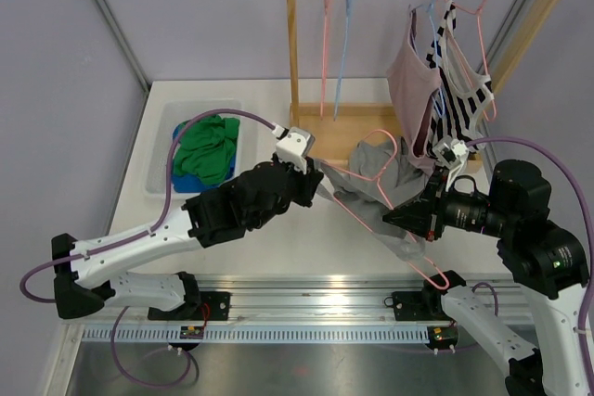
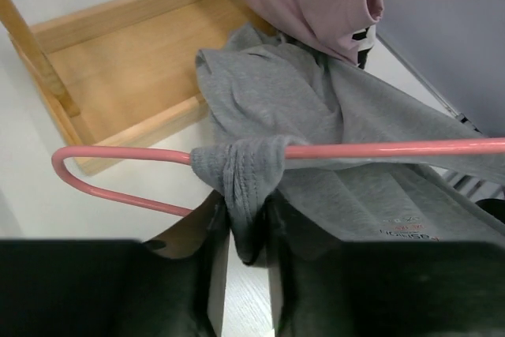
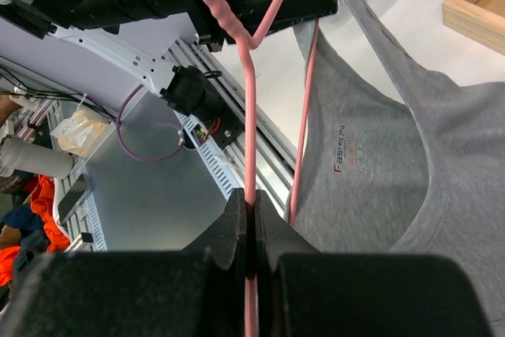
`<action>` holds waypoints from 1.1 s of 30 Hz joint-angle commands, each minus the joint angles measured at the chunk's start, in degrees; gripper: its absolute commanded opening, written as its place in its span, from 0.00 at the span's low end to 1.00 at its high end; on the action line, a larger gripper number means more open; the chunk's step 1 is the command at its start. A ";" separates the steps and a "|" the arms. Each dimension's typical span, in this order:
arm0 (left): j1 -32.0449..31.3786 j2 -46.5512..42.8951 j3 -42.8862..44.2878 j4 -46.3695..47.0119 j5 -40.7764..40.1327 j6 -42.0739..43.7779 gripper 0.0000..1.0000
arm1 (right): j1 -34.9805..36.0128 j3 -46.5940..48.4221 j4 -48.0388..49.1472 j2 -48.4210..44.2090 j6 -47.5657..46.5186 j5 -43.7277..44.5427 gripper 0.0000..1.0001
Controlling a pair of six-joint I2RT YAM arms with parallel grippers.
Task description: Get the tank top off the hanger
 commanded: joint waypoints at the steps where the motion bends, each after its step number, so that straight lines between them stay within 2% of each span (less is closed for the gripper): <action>1: -0.19 -0.65 3.02 0.94 -6.07 0.06 0.10 | -0.04 1.31 4.78 0.07 0.92 -3.52 0.00; 3: -0.19 -1.43 3.72 -2.04 -9.58 -0.38 0.00 | -0.12 1.14 4.60 0.59 -0.05 -2.55 0.00; 6: -0.19 -3.45 4.69 -7.48 -17.92 -2.31 0.00 | -0.04 1.40 4.25 2.17 -1.46 -2.37 0.00; 9: -0.11 -8.19 5.66 -12.58 -27.59 -4.42 0.00 | 0.05 2.54 5.30 3.84 -2.07 -6.23 0.00; 13: 0.60 -16.01 8.20 -14.97 -32.09 -0.76 0.00 | -0.12 4.30 9.77 4.90 -2.51 -14.47 0.00; 16: 0.69 -17.52 12.68 -16.73 -34.90 3.46 0.00 | -0.04 5.18 14.08 5.08 -0.76 -20.36 0.00; 19: 0.69 -18.22 17.25 -17.70 -36.22 7.07 0.00 | 0.05 5.97 23.72 4.99 2.40 -25.02 0.00; 23: 0.69 -18.75 20.60 -17.18 -35.27 10.16 0.00 | -0.04 6.33 32.36 4.03 6.53 -25.85 0.00; 27: 0.69 -18.32 17.81 -17.61 -29.04 9.38 0.00 | -0.04 5.10 33.87 3.50 6.01 -20.58 0.00; 30: 0.69 -19.27 10.45 -14.81 -20.52 7.01 0.00 | -0.04 1.76 35.35 2.53 5.92 -9.01 0.00; 33: 0.69 -20.94 2.26 -7.09 -5.51 6.74 0.00 | -0.04 -4.90 46.14 0.43 10.65 -2.83 0.00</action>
